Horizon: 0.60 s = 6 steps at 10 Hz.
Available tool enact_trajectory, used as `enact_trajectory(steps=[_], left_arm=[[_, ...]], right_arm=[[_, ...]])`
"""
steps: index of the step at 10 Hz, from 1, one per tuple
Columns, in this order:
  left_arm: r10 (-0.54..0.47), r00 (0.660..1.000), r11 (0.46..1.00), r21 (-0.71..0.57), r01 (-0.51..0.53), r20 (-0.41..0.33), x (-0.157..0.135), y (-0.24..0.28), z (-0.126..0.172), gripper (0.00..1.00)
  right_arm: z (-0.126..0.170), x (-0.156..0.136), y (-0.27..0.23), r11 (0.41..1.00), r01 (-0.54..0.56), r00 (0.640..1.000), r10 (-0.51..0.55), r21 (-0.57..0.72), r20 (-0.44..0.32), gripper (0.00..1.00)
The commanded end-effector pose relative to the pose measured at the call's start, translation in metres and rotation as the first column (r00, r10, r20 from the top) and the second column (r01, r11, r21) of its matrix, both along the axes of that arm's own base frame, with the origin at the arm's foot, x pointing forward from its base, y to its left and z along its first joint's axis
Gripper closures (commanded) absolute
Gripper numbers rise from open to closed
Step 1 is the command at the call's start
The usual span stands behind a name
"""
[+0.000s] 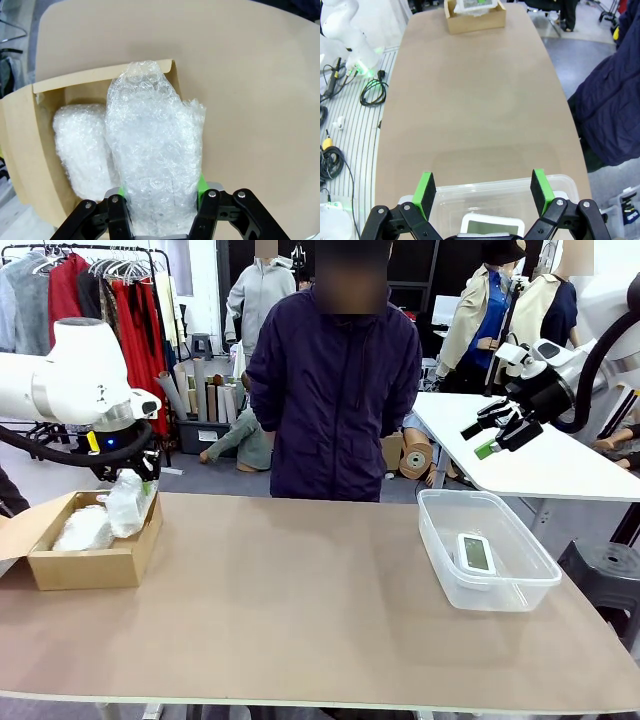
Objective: Separate and place wrapped and unwrapped clocks.
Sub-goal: If the picked Digital clock is wrapped, place it in the Package Box ; if not, place it in the Organizing box.
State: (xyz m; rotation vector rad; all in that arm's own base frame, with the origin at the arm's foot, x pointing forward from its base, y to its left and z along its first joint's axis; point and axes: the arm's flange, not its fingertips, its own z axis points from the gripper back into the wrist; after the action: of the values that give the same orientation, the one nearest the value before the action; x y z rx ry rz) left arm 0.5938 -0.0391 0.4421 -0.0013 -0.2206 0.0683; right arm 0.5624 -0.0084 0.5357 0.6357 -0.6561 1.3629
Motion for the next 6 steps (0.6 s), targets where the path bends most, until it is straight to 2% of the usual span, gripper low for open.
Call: enact_trajectory(steps=[1, 4, 6], left_arm=[[-0.017, 1.0, 1.0, 0.004, 0.017, 0.001, 0.0014, 0.0008, 0.0047, 1.0], [-0.004, 1.0, 1.0, 0.001, 0.004, 0.0, 0.0002, 0.0, 0.0006, 1.0], [-0.03, 1.0, 0.999, 0.045, 0.03, -0.002, 0.0027, 0.0097, -0.0004, 1.0]], right_arm=[[-0.0016, -0.003, 0.0004, 1.0, -0.008, 1.0, 0.009, -0.02, 0.023, 0.0], [-0.0016, -0.003, 0.0004, 1.0, -0.008, 1.0, 0.009, -0.02, 0.023, 0.0], [-0.0016, -0.003, 0.0004, 1.0, -0.008, 1.0, 0.009, -0.02, 0.023, 0.0]])
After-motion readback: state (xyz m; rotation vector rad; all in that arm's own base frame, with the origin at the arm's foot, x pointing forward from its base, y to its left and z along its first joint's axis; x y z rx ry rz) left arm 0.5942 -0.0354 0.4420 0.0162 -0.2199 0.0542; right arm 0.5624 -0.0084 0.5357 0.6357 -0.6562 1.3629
